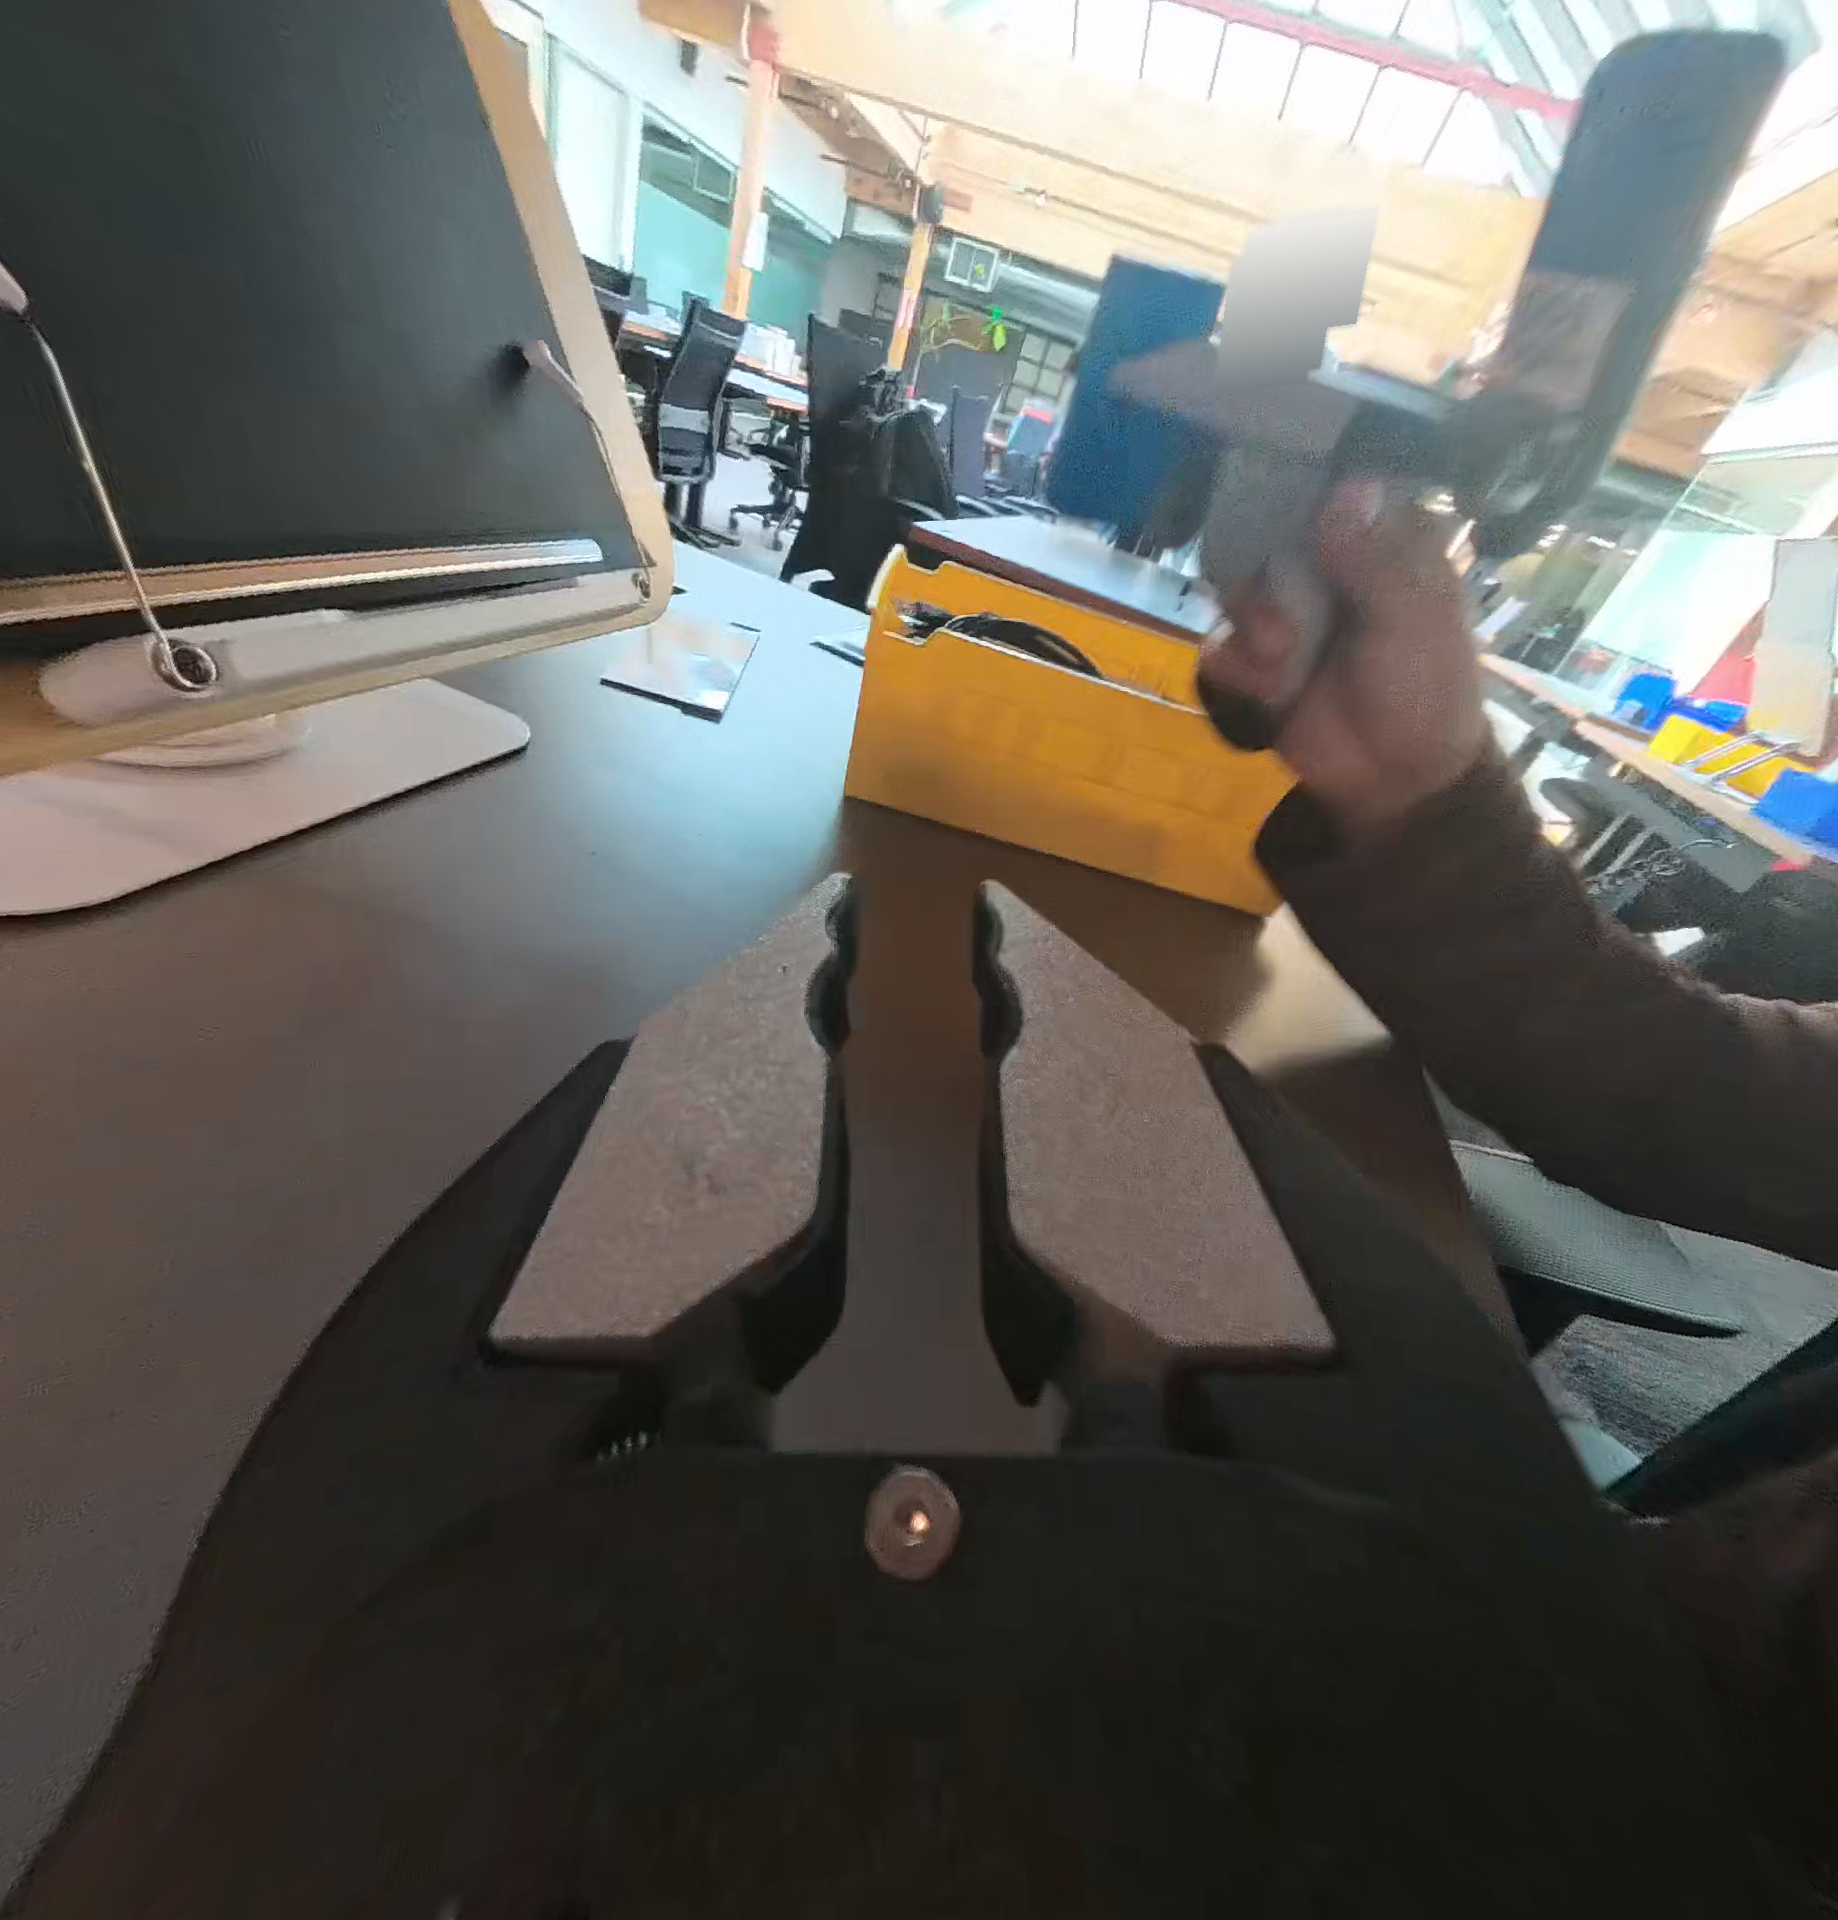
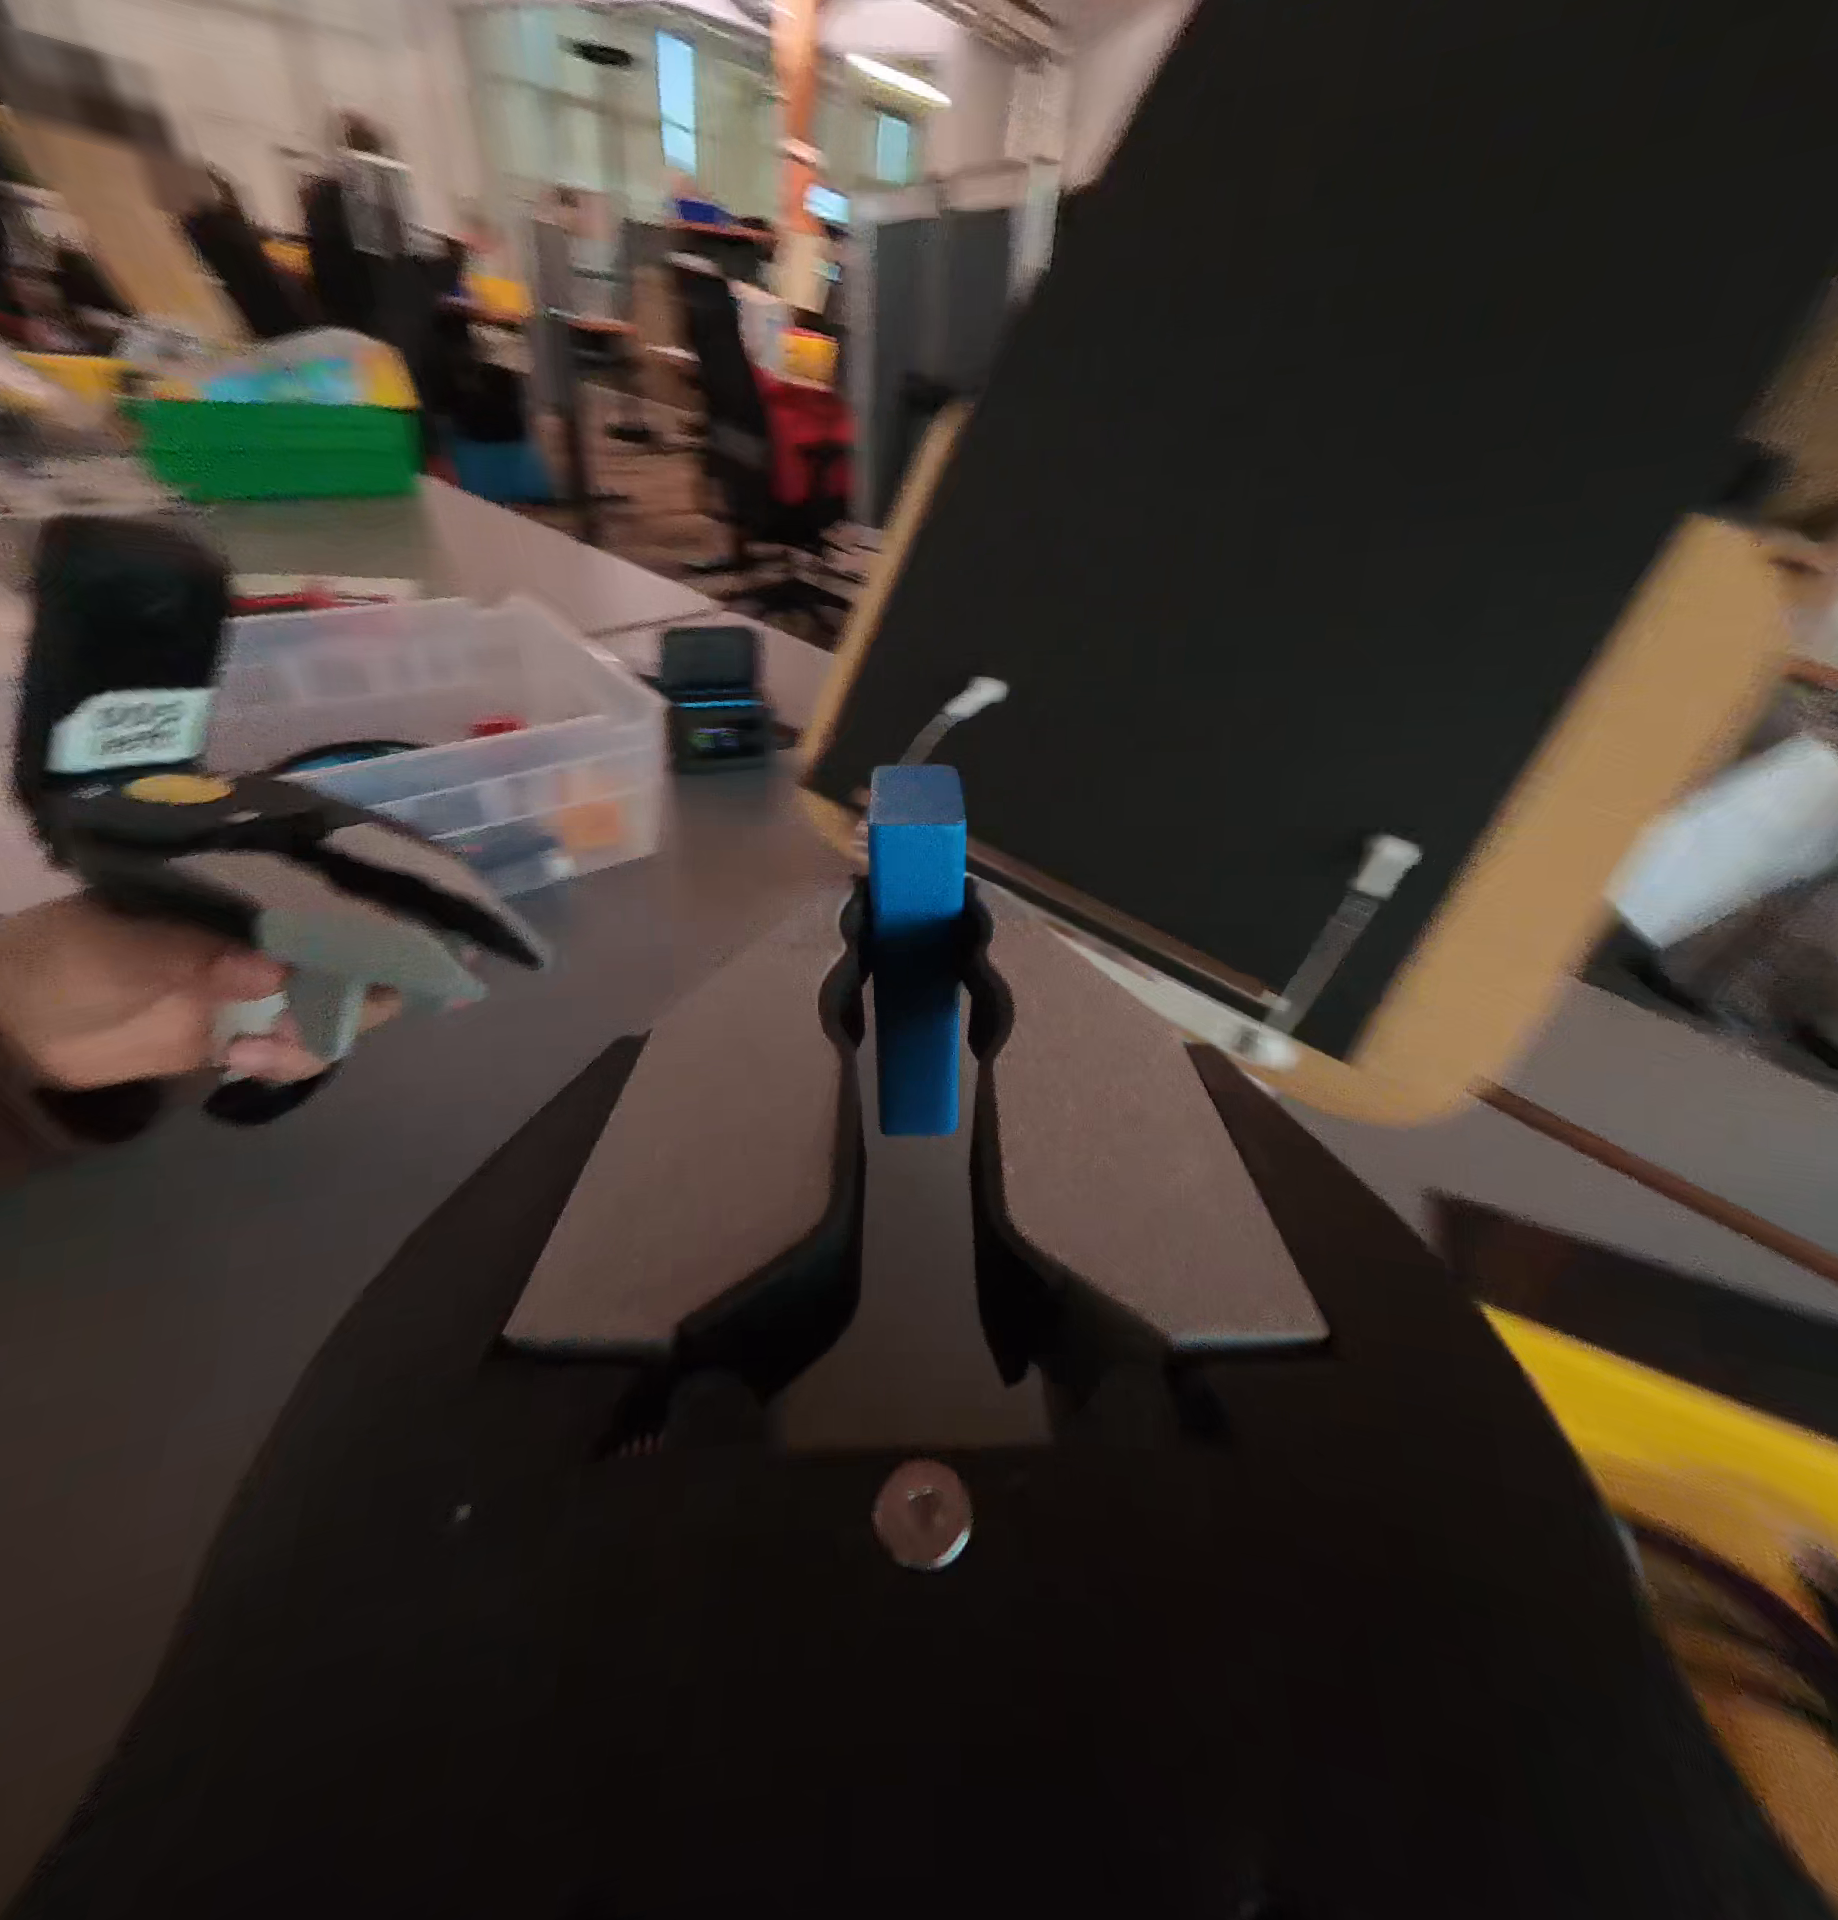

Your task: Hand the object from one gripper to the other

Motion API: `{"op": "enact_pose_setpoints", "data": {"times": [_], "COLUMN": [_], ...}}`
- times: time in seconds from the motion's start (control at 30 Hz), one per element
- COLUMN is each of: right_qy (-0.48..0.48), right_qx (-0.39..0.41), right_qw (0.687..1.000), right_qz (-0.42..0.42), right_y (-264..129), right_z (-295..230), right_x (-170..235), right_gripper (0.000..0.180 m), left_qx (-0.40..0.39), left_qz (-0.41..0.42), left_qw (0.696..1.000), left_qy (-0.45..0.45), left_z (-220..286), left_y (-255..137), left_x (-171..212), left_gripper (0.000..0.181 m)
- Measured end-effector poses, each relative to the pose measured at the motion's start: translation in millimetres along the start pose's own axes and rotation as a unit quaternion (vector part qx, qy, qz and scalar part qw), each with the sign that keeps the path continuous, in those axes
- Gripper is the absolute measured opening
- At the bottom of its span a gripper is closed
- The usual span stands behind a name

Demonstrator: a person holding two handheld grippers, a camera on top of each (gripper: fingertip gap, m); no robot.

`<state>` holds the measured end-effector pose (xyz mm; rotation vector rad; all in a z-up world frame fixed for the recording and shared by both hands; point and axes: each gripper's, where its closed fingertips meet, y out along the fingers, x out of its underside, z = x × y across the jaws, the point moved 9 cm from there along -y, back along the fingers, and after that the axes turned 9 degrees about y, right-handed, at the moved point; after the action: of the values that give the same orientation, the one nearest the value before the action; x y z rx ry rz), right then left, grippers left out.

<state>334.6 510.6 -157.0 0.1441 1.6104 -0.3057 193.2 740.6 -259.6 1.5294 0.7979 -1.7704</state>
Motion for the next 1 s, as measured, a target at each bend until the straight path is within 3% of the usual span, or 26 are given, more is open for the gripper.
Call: {"op": "enact_pose_setpoints", "data": {"times": [0.13, 0.23, 0.33, 0.4, 0.47, 0.6, 0.73, 0.83, 1.0], "right_qy": [0.017, 0.038, 0.102, 0.13, 0.133, 0.068, 0.027, 0.014, -0.009], "right_qx": [0.131, 0.236, 0.252, 0.252, 0.26, 0.245, 0.099, -0.017, -0.029], "right_qw": [0.988, 0.957, 0.92, 0.893, 0.878, 0.918, 0.962, 0.974, 0.982], "right_qz": [-0.082, -0.166, -0.284, -0.35, -0.379, -0.305, -0.251, -0.225, -0.189], "right_y": [-50.6, -77.8, -82.7, -76.3, -71.7, -54.7, -10.8, 35.3, 106.4], "right_z": [47.0, 96.3, 138.5, 156.2, 159.4, 124.1, 48.9, -3.5, -29.4], "right_x": [-29.0, -24.1, 13.4, 40.8, 46.7, -3.0, -27.8, -4.3, 68.1], "right_gripper": [0.012, 0.012, 0.013, 0.031, 0.029, 0.034, 0.05, 0.056, 0.048], "left_qx": [-0.015, 0.003, 0.014, 0.01, 0.005, -0.01, -0.021, -0.038, -0.056], "left_qz": [-0.027, -0.029, -0.05, -0.063, -0.077, -0.089, -0.089, -0.084, -0.077], "left_qw": [0.999, 1.0, 0.999, 0.998, 0.996, 0.994, 0.993, 0.991, 0.991], "left_qy": [0.007, 0.001, 0.014, 0.029, 0.042, 0.063, 0.071, 0.091, 0.099], "left_z": [-0.3, 4.8, 9.6, 11.4, 11.6, 10.2, 8.8, 7.7, 4.7], "left_y": [3.2, 6.6, 10.9, 12.8, 14.1, 14.5, 14.1, 11.8, 7.2], "left_x": [4.1, 5.1, 8.0, 10.4, 13.4, 15.7, 15.4, 13.5, 10.5], "left_gripper": [0.015, 0.014, 0.014, 0.014, 0.015, 0.016, 0.013, 0.01, 0.009]}}
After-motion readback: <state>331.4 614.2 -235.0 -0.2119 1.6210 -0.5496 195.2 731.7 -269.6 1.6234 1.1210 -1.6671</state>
